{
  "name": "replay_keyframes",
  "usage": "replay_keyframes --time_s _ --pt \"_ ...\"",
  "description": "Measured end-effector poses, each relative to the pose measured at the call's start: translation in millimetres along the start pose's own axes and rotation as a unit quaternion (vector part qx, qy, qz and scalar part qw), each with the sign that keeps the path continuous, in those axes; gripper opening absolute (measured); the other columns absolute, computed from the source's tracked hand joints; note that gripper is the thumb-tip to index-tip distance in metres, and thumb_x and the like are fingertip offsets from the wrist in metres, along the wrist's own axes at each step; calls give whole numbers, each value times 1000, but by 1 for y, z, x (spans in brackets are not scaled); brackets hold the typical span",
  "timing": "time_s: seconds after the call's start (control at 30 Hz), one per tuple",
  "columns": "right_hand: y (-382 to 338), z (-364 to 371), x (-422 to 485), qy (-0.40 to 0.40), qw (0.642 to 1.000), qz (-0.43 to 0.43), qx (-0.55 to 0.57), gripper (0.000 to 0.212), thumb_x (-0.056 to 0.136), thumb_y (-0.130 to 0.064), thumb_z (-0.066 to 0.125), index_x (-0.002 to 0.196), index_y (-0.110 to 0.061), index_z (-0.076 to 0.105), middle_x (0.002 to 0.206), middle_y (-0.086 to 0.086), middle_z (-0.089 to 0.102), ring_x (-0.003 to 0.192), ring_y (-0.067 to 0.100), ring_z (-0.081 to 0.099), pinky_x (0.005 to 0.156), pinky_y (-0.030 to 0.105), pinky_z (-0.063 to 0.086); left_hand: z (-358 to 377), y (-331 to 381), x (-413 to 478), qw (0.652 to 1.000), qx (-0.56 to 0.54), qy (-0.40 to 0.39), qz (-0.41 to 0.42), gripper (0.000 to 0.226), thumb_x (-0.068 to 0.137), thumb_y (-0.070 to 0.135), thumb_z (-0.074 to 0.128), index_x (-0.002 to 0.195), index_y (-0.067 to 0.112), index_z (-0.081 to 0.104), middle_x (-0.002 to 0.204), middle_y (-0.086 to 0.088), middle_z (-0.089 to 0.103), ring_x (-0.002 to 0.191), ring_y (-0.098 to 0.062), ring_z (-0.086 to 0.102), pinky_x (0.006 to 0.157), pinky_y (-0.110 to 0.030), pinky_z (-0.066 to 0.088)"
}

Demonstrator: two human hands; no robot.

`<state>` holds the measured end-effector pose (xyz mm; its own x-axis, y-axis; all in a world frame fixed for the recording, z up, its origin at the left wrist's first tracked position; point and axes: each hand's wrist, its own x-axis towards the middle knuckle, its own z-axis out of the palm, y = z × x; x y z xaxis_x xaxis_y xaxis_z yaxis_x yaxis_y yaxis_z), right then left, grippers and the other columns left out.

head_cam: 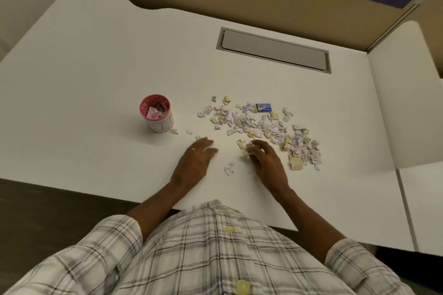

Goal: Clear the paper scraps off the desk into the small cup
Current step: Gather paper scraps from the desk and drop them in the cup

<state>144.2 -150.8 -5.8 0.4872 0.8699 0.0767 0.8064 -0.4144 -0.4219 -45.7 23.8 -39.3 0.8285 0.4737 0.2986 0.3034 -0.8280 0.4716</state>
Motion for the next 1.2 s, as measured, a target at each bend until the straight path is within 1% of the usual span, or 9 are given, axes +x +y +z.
replay_keyframes --time_s 0.17,0.33,0.43,0.53,0.63,0.73,0.9,1.03,1.2 --pt "20 -11 -12 -1 998 40 50 65 88 -55 71 144 -29 50 158 -2 36 136 23 49 98 37 52 -8 -15 5 981 129 -45 -140 66 99 54 40 153 15 32 164 -11 15 153 -31 5 123 -49 16" --pt "24 0 -20 -57 996 52 47 99 84 -72 64 160 -27 19 170 -1 8 156 23 16 123 43 27 2 -6 3 976 91 -90 -177 78 98 62 27 157 12 21 165 -12 3 154 -28 -3 125 -46 10" --pt "12 7 -7 -45 998 30 35 102 84 -71 65 161 -23 19 170 5 12 157 25 13 126 46 22 7 3 -1 988 42 -98 -115 74 99 60 26 154 10 30 165 -8 14 154 -19 6 125 -41 17" --pt "-4 14 11 -64 998 -4 22 95 86 -67 65 159 -19 26 166 9 22 152 27 23 124 42 24 11 12 -9 990 11 -134 -29 67 101 56 30 153 13 32 164 -2 18 153 -12 9 122 -41 23" --pt "-14 20 19 -60 997 -51 6 60 99 -50 58 146 -14 49 153 12 42 138 28 42 114 43 42 10 8 -12 993 44 -106 -10 67 102 55 35 153 12 33 164 -2 21 153 -14 10 121 -43 26" --pt "-11 22 14 -25 995 -93 10 30 106 -30 51 125 -9 63 134 10 56 121 25 54 94 42 55 1 -4 -2 983 125 -60 -122 78 99 61 33 155 8 23 165 -12 9 154 -26 0 125 -45 14" --pt "10 19 2 4 996 -90 -2 27 105 -25 54 121 -8 65 132 9 59 119 25 58 91 40 58 -8 -15 12 954 128 -101 -252 90 95 70 12 157 5 12 164 -20 2 153 -31 -2 126 -45 7" --pt "28 13 -7 3 998 -51 28 42 104 -38 54 141 -19 52 152 5 44 139 22 45 109 35 48 6 2 -2 973 86 -112 -183 82 99 63 21 157 6 11 165 -14 -3 154 -24 -7 126 -41 8" --pt "16 20 -8 -59 996 -56 22 78 95 -61 57 159 -27 28 168 4 21 157 23 16 127 42 13 17 21 -20 985 28 -161 52 73 101 57 35 156 12 22 166 -3 9 154 -15 4 125 -36 16"
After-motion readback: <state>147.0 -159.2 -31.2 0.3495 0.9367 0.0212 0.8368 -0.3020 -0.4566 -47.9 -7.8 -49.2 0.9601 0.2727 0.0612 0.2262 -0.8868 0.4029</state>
